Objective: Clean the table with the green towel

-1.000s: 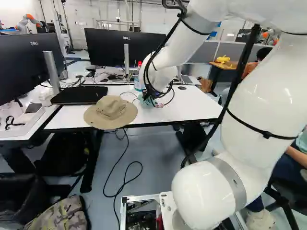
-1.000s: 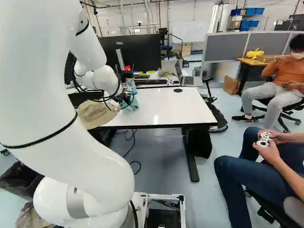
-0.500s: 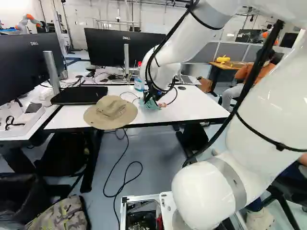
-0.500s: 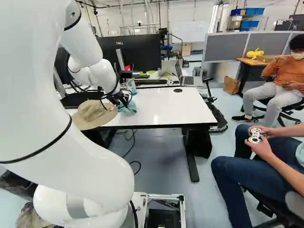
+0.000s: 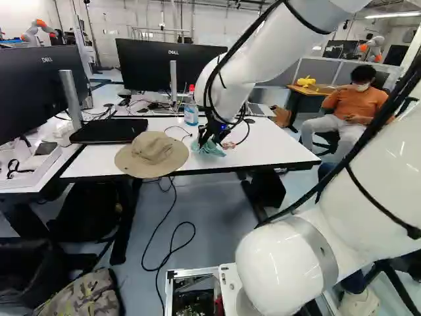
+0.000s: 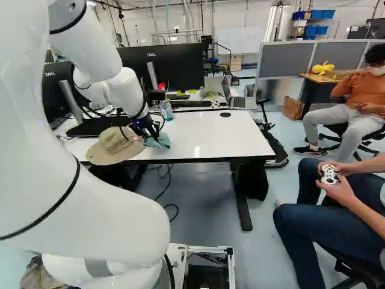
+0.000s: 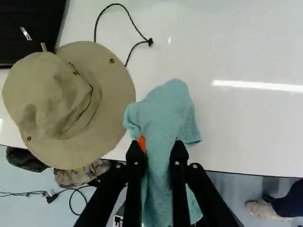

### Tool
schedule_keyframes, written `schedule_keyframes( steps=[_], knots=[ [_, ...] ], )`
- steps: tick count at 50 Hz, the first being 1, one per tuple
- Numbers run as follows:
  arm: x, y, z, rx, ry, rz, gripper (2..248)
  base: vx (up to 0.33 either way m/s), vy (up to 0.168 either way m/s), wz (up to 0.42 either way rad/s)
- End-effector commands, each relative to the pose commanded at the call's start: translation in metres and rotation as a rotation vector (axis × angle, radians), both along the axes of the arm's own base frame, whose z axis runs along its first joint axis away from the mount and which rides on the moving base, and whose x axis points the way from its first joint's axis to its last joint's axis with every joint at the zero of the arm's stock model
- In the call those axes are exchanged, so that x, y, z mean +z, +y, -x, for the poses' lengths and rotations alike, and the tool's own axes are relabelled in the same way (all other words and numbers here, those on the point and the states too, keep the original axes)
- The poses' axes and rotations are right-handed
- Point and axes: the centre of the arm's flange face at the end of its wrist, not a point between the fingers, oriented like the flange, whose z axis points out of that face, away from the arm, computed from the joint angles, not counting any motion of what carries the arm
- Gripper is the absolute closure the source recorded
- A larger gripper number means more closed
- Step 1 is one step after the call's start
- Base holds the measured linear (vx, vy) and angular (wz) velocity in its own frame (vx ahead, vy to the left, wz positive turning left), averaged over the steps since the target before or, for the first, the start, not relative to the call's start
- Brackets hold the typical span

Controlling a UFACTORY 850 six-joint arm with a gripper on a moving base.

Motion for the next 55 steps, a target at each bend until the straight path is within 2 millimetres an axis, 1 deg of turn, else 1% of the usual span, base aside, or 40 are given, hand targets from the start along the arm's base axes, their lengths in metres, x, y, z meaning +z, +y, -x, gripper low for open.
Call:
schedule_keyframes(
  steps=[6, 32, 46, 55],
  knots=[
    [0.006, -0.001, 0.008, 0.003, -0.001, -0.002, 188, 0.0, 0.0, 0.0],
    [0.006, -0.003, 0.007, -0.004, -0.002, -0.002, 188, 0.0, 0.0, 0.0],
    [0.009, -0.015, 0.001, -0.041, -0.061, -0.009, 188, 0.0, 0.0, 0.0],
    [0.012, -0.025, -0.014, -0.079, -0.112, -0.012, 188, 0.0, 0.0, 0.0]
  ],
)
